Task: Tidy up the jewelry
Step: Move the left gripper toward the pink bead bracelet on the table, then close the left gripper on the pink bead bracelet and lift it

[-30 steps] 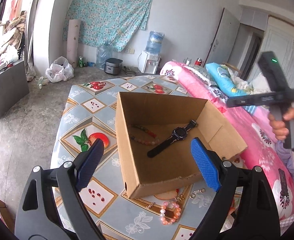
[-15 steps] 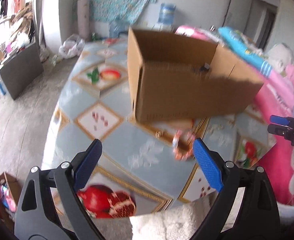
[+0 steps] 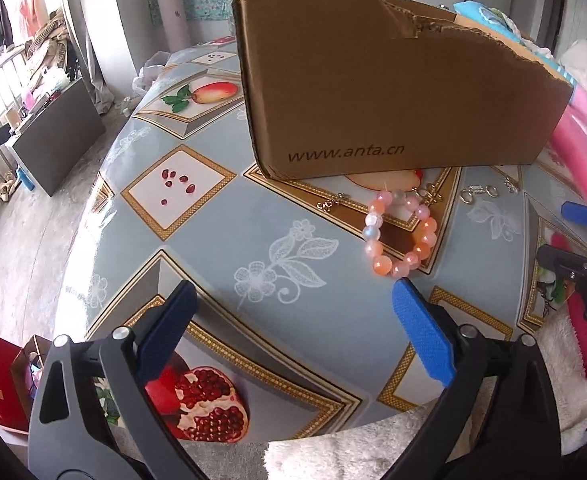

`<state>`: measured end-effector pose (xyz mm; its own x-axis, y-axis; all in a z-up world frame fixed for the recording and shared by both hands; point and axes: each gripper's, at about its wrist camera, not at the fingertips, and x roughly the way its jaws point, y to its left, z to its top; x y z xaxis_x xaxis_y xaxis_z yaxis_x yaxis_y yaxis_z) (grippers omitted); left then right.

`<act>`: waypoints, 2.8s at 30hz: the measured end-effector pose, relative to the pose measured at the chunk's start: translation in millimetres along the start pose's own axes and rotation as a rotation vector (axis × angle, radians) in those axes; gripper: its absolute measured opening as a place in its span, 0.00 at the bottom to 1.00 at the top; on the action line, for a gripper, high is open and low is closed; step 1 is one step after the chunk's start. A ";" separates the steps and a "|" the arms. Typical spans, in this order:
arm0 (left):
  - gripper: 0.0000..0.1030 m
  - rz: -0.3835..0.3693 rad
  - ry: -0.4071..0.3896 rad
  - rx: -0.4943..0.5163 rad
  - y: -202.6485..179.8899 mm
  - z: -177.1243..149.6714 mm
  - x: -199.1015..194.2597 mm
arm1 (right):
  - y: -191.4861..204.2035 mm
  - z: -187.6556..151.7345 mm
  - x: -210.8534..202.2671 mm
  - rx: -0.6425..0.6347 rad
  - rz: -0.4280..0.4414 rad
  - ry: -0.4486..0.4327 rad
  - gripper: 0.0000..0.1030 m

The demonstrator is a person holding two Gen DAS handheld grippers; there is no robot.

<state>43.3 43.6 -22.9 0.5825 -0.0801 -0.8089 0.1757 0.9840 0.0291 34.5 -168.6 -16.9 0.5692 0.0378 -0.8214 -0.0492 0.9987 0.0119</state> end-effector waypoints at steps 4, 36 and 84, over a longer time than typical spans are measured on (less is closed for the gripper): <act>0.93 -0.012 -0.014 0.000 2.2 0.8 2.4 | 0.8 0.3 0.8 0.010 -0.004 -0.011 0.94; 0.93 0.017 0.039 0.027 -3.7 16.6 4.5 | -1.5 -19.8 -9.1 0.050 -0.027 -0.113 0.94; 0.09 -0.061 0.061 0.186 4.9 11.4 -12.4 | -7.9 -13.5 -1.5 0.028 -0.008 -0.112 0.94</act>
<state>45.9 47.5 -6.1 0.5185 -0.1232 -0.8462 0.3559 0.9309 0.0825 22.9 -177.1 -23.5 0.6579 0.0315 -0.7524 -0.0222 0.9995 0.0225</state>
